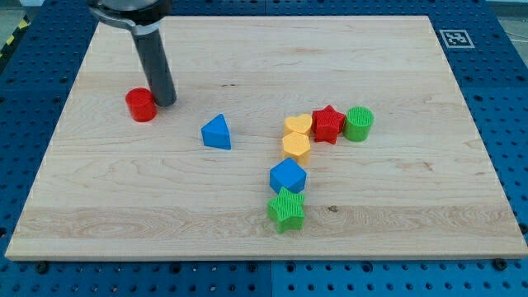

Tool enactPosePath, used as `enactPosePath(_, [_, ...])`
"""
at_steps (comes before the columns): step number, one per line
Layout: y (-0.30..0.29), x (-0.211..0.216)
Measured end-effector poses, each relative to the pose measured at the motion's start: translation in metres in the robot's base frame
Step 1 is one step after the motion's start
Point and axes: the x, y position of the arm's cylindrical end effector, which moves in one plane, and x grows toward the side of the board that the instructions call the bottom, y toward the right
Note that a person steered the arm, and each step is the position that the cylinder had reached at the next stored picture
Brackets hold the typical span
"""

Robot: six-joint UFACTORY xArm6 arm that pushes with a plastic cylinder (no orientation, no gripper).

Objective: Move the arm above the red star

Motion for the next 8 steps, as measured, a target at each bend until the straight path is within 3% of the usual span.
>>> enactPosePath(2, [-0.033,0.0])
enactPosePath(4, [-0.024,0.0])
enactPosePath(8, [0.153,0.0])
